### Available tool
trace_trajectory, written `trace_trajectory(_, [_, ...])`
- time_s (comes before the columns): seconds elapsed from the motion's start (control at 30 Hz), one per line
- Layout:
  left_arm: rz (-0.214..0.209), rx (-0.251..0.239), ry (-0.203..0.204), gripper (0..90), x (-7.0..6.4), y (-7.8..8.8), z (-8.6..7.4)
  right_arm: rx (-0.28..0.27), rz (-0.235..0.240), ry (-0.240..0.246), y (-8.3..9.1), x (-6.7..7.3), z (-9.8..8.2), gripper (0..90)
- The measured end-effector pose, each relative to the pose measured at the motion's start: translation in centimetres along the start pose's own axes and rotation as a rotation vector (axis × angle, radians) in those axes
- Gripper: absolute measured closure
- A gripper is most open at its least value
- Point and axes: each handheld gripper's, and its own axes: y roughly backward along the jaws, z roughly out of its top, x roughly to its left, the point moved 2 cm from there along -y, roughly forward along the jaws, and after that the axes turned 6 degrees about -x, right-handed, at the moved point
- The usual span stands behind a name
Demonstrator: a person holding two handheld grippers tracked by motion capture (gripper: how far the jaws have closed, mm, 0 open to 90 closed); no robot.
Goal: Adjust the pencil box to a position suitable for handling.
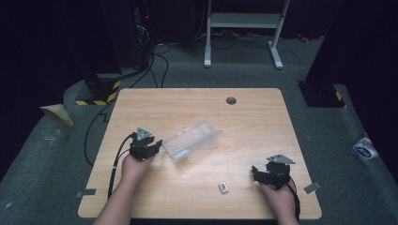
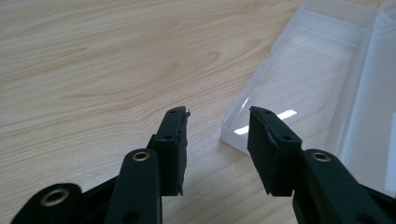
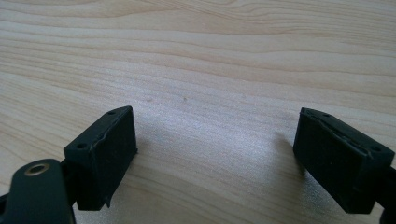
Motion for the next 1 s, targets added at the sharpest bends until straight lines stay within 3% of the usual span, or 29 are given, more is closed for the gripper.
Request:
trace_trajectory(0.23, [-0.023,-0.011,0.011,62.6,-0.6,-1.3,0.2,0.000,0.001,-0.001,0.0,0.0,0.0,13.4])
trace_trajectory(0.47, [-0.011,-0.011,0.011,60.4,-0.9,-2.1,0.0,-0.001,0.002,0.000,0.1,0.0,0.0,13.7])
trace_trajectory(0.73, [-0.030,0.007,0.024,62.1,-1.3,-3.0,-0.4,-0.002,0.002,0.000,0.1,0.0,0.0,13.9])
trace_trajectory(1.0, [-0.030,0.030,-0.015,67.7,-2.1,-2.9,-0.7,-0.007,0.000,0.009,0.1,0.0,-0.1,14.5])
